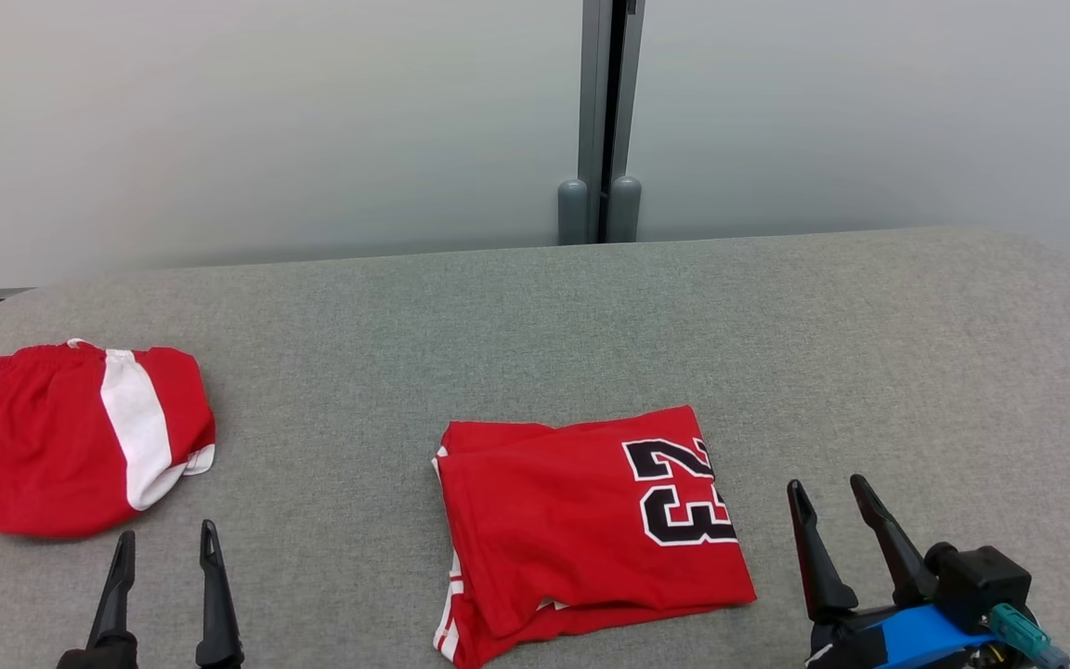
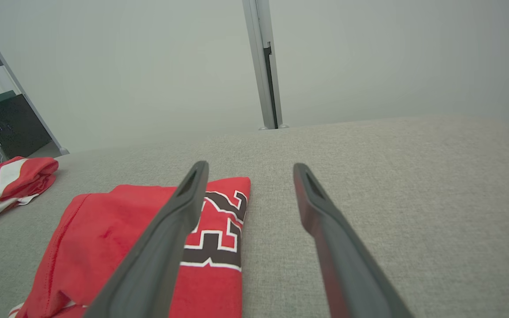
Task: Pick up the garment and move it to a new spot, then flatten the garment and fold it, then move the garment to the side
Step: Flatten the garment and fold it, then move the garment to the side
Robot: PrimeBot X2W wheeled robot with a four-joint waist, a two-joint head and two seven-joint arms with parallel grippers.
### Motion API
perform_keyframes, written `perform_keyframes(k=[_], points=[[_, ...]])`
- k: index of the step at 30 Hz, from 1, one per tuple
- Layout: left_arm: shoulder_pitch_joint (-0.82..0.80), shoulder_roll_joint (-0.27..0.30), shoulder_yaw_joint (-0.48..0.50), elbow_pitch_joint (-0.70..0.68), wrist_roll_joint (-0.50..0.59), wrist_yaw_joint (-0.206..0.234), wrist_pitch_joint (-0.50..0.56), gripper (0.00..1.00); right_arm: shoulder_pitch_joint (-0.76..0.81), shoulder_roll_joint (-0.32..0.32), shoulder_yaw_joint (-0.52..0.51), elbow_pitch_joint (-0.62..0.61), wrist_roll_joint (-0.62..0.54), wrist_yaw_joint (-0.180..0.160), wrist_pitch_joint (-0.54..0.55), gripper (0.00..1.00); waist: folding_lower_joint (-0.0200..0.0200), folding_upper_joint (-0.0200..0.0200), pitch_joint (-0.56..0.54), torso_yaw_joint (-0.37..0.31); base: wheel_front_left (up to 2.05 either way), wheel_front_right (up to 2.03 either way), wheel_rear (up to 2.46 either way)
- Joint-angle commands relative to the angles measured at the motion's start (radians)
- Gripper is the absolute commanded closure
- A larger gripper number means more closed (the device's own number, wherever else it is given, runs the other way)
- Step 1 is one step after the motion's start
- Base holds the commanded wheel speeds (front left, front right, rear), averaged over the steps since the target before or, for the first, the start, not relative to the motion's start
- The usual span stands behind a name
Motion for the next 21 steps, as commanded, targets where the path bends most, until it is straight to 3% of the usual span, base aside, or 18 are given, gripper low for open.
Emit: perform_keyframes(k=[1, 12, 21], points=[[0.002, 0.000, 0.002, 0.001, 0.005, 0.002, -0.004, 0.00, 0.007, 0.000, 0.001, 0.003, 0.000, 0.000, -0.003, 0.00, 0.0000, 0.0001, 0.000, 0.000, 0.00, 0.00, 0.00], [-0.009, 0.000, 0.010, 0.005, 0.006, -0.005, -0.004, 0.00, -0.009, 0.000, 0.001, 0.027, -0.010, 0.000, -0.003, 0.00, 0.0000, 0.0001, 0.007, 0.002, 0.00, 0.00, 0.00], [-0.035, 0.000, -0.009, -0.002, -0.007, 0.006, -0.004, 0.00, -0.206, 0.000, 0.073, 0.155, -0.004, 0.000, -0.002, 0.00, 0.0000, 0.0001, 0.042, 0.005, 0.00, 0.00, 0.00]])
